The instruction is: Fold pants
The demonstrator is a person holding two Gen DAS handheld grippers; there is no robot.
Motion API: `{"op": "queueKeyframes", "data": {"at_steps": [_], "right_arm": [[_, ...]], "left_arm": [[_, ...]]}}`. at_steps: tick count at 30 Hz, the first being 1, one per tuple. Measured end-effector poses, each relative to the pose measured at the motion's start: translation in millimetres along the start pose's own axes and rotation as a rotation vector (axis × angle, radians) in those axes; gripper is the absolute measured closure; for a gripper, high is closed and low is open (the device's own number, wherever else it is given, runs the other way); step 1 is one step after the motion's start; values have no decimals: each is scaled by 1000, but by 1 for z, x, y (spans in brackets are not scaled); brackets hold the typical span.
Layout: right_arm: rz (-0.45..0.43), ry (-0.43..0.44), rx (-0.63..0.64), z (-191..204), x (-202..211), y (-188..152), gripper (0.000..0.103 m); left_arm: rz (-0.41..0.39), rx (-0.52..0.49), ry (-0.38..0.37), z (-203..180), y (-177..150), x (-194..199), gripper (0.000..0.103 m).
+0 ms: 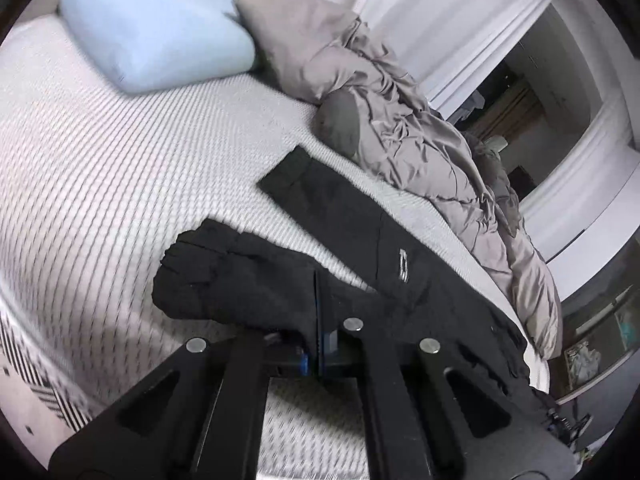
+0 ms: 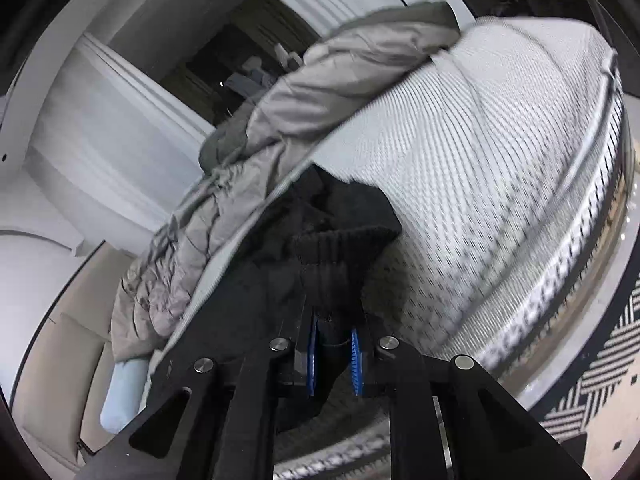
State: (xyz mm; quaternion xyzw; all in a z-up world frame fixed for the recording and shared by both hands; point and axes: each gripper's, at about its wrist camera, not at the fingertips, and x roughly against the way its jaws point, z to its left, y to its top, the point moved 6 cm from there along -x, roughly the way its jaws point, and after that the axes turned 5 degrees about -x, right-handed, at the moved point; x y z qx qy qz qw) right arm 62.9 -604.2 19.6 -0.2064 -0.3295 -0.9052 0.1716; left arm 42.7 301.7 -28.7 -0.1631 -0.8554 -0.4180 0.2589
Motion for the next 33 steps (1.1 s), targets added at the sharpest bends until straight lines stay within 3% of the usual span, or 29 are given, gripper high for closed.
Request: {"op": "queueKeyframes", "data": {"at_steps": [7, 11, 13, 15, 17, 18, 19, 20, 22, 26, 27, 30, 33], "right_arm": [[-119, -19, 81, 73, -50, 67, 91], [-150, -76, 137, 116, -126, 105, 91], [-155, -108, 148, 127, -167, 119, 91], [-161, -199, 201, 134, -216, 133, 79], [-109, -270, 224, 130, -258, 139, 56], [-103, -284, 226, 127, -267, 140, 56], [-109, -309, 229, 123, -271, 142, 55], [-119, -330, 224, 118, -270, 144, 53], [-116, -310, 213, 113, -261, 142, 43], [-74, -247, 248, 101, -222, 116, 28], [-58, -224, 242, 96, -209, 105, 23], [-1, -191, 252, 86, -181, 74, 20], [83, -120, 230, 75, -159, 39, 16]], "left_arm": [[-24, -3, 20, -54, 91, -60, 103], [21, -27, 114, -74, 142, -141, 102], [74, -48, 185, -79, 157, -188, 93], [131, -67, 266, -77, 161, -231, 78], [163, -63, 296, -71, 164, -253, 77], [166, -44, 288, -68, 167, -257, 70], [165, -33, 281, -67, 169, -257, 60], [155, -21, 269, -66, 172, -255, 57], [107, -28, 296, -61, 177, -242, 45], [75, -41, 274, -57, 182, -201, 42], [68, -41, 264, -55, 173, -187, 40], [57, -46, 196, -51, 142, -143, 35], [118, -30, 99, -48, 93, -121, 34]]}}
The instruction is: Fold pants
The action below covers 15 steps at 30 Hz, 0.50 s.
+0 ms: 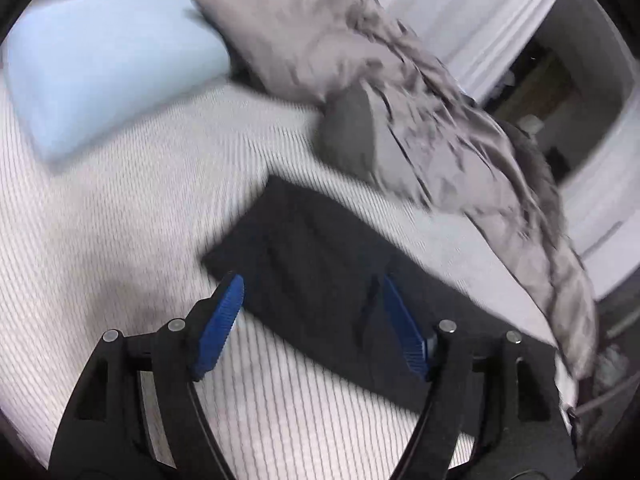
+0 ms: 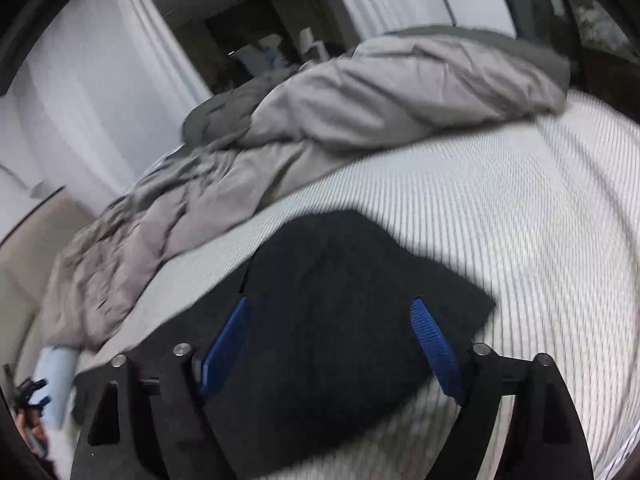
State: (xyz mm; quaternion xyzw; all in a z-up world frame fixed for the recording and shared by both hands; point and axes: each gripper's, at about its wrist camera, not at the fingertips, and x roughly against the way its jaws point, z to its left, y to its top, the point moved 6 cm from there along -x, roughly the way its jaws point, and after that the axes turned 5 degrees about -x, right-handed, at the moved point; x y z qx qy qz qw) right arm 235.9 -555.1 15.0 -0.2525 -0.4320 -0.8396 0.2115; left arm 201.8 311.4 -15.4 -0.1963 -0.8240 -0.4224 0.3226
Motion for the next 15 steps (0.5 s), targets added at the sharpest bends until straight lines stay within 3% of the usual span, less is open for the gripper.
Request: {"op": "queueKeyframes", "data": {"at_steps": [2, 5, 7, 11, 12, 13, 15], "right_arm": [[52, 65, -17, -2, 9, -21, 16], [116, 128, -84, -9, 10, -48, 16], [160, 163, -144, -14, 4, -61, 16], [176, 169, -161, -15, -2, -72, 16], [176, 178, -157, -12, -4, -71, 16], [181, 188, -155, -8, -8, -69, 15], [186, 188, -150, -4, -16, -67, 15]], "left_arm": [[71, 47, -134, -2, -35, -8, 34], [183, 146, -255, -3, -70, -39, 34], [219, 196, -278, -6, -81, -62, 35], [148, 196, -280, -18, -67, -86, 41], [131, 215, -277, -21, -62, -93, 52], [117, 238, -263, -21, -58, -100, 75], [117, 266, -219, -16, -53, -113, 96]]}}
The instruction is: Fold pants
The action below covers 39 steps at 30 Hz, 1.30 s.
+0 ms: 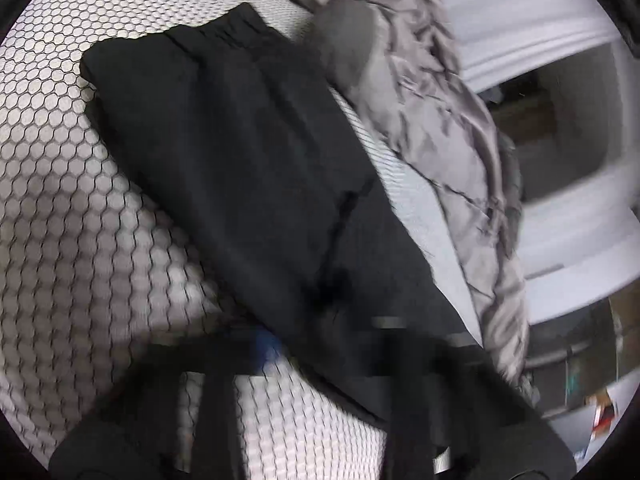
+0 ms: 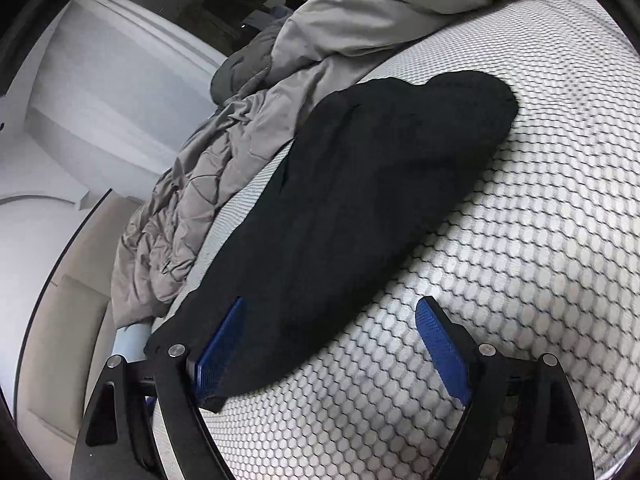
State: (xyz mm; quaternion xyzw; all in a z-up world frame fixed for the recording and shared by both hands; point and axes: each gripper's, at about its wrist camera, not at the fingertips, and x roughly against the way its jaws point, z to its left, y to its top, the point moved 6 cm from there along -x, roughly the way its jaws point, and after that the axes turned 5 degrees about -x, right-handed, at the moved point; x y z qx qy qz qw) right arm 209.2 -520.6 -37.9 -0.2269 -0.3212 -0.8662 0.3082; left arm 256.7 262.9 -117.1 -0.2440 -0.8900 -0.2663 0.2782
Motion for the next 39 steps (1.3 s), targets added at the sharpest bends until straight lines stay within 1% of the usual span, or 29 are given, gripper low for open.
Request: {"op": "queueKeyframes", "data": {"at_steps": [2, 4, 5, 6, 7, 8, 9, 10, 11, 13, 14, 16, 19, 20, 22, 23, 24, 25, 26, 27, 29, 30, 31, 32, 33, 35, 37, 38, 39], "right_arm": [[8, 13, 0, 1, -11, 6, 15], [13, 95, -22, 2, -25, 16, 15], [-6, 149, -68, -3, -35, 26, 20], [-22, 160, -118, -10, -39, 34, 36], [-35, 165, -186, -21, -45, 43, 48], [-37, 162, -227, -29, -47, 48, 77], [-31, 152, -289, -38, -52, 49, 89], [-26, 164, -319, -41, -53, 47, 91], [-45, 149, -280, -36, -46, 44, 94], [-52, 105, -178, -21, -32, 29, 96], [-44, 103, -162, -18, -25, 22, 96], [-6, 108, -142, -16, -10, 1, 96], [35, 128, -105, -16, 10, -26, 96], [53, 119, -84, -18, 16, -33, 93], [58, 106, -51, -18, 20, -37, 88], [44, 102, -47, -19, 25, -35, 82], [26, 108, -61, -24, 34, -33, 69], [0, 129, -86, -26, 39, -27, 60], [-36, 180, -136, -32, 49, -23, 48], [-47, 214, -166, -34, 50, -19, 44], [-77, 242, -252, -47, 49, -10, 44], [-81, 231, -261, -51, 48, -8, 49], [-84, 200, -266, -55, 45, -7, 56], [-81, 161, -258, -58, 42, -8, 75], [-81, 144, -247, -57, 42, -11, 80], [-103, 128, -206, -55, 55, -19, 84], [-120, 83, -169, -55, 66, -31, 84], [-126, 60, -161, -57, 67, -35, 84], [-126, 43, -155, -61, 69, -36, 79]], "left_arm": [[-55, -6, 9, -2, 4, 4, 97], [-82, -49, 26, -7, 5, 11, 97], [-86, -66, 21, -9, 3, 17, 97], [-85, -73, 22, -10, 2, 22, 97], [-85, -78, 20, -9, 0, 28, 97], [-80, -90, 18, -7, -5, 36, 97], [-79, -104, 19, -6, -11, 45, 97], [-85, -121, 23, -2, -19, 57, 97], [-96, -133, 40, 4, -28, 74, 97], [-122, -145, 46, 21, -45, 109, 97], [-129, -131, 44, 31, -53, 125, 97], [-126, -145, 53, 48, -68, 150, 96], [-84, -194, 132, 66, -83, 170, 92], [-78, -198, 134, 70, -85, 175, 92], [-87, -206, 155, 73, -88, 185, 90], [-93, -213, 162, 74, -90, 190, 90], [-94, -221, 170, 75, -92, 194, 90], [-94, -221, 170, 78, -93, 197, 90], [-92, -212, 171, 80, -94, 198, 90], [-89, -194, 173, 83, -95, 198, 90], [-101, -177, 183, 88, -96, 198, 90], [-112, -175, 199, 90, -96, 198, 90], [-112, -186, 208, 90, -97, 198, 90], [-112, -189, 213, 87, -95, 194, 90], [-114, -187, 215, 87, -94, 193, 90], [-114, -190, 227, 86, -95, 194, 90], [-115, -199, 248, 83, -95, 195, 90], [-119, -205, 260, 81, -96, 197, 90], [-122, -218, 277, 75, -94, 196, 89]]}}
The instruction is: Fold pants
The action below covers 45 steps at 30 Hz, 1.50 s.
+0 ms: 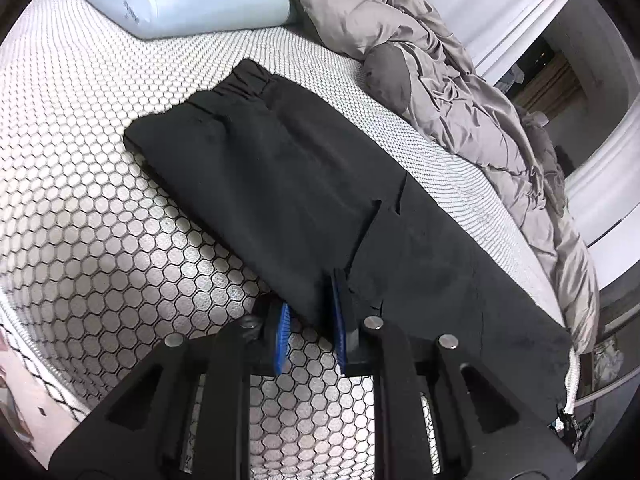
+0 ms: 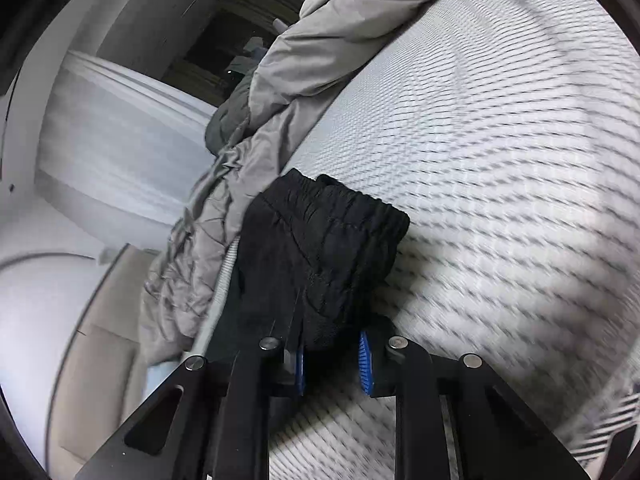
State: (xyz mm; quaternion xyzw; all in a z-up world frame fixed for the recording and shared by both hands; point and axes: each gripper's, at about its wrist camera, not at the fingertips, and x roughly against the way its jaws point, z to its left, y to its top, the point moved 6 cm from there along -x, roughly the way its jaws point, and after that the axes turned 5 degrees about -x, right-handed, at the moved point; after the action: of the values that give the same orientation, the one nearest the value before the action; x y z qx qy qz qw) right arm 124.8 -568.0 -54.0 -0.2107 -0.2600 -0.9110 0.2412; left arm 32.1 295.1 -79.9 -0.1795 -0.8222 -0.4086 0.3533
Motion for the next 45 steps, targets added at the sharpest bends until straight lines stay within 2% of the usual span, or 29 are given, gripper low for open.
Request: {"op": "queueKeyframes", "data": {"at_steps": [3, 4, 5, 7, 8, 10, 11, 12, 13, 18, 22, 25, 28, 31, 34, 37, 42, 45], "right_arm": [[12, -3, -27, -15, 13, 0, 68], [3, -13, -27, -16, 20, 1, 63], [-20, -41, -13, -14, 29, 3, 55], [-77, -120, 63, -3, 51, 1, 43], [-99, -152, 111, 4, 60, 0, 36], [-172, -189, 204, 22, 77, -2, 34], [-188, -211, 248, 30, 84, -4, 25], [-200, -238, 296, 40, 89, -9, 14], [-204, -252, 327, 47, 92, -14, 10], [-178, -271, 483, 78, 93, -51, 0], [-149, -262, 593, 109, 84, -78, 0], [-104, -207, 688, 140, 69, -99, 0], [-75, -186, 729, 160, 54, -112, 0], [-97, -109, 769, 181, 44, -119, 0], [-74, -64, 783, 196, 32, -123, 0], [8, -58, 823, 205, 5, -132, 0], [179, -68, 889, 198, -53, -153, 0], [290, -132, 928, 181, -87, -169, 1]], "left_arm": [[-21, -89, 69, -14, 0, 15, 83], [-32, -123, 94, -19, 0, 22, 76], [-43, -149, 112, -24, 0, 29, 69], [-78, -198, 136, -34, 0, 47, 31], [-107, -212, 140, -38, -1, 58, 25], [-149, -238, 109, -47, -1, 77, 19], [-158, -255, 94, -51, -3, 86, 17], [-161, -267, 82, -54, -4, 90, 10], [-159, -283, 65, -57, -6, 94, 0], [-162, -367, -8, -86, -11, 105, 1], [-172, -397, -35, -112, -19, 105, 1], [-156, -417, -55, -134, -32, 102, 1], [-163, -470, -72, -165, -45, 98, 1], [-161, -539, -59, -195, -58, 90, 1], [-119, -557, -108, -230, -76, 79, 1], [-75, -592, -155, -272, -97, 60, 1], [20, -695, -175, -334, -143, 9, 1], [123, -741, -190, -359, -170, -29, 1]]}}
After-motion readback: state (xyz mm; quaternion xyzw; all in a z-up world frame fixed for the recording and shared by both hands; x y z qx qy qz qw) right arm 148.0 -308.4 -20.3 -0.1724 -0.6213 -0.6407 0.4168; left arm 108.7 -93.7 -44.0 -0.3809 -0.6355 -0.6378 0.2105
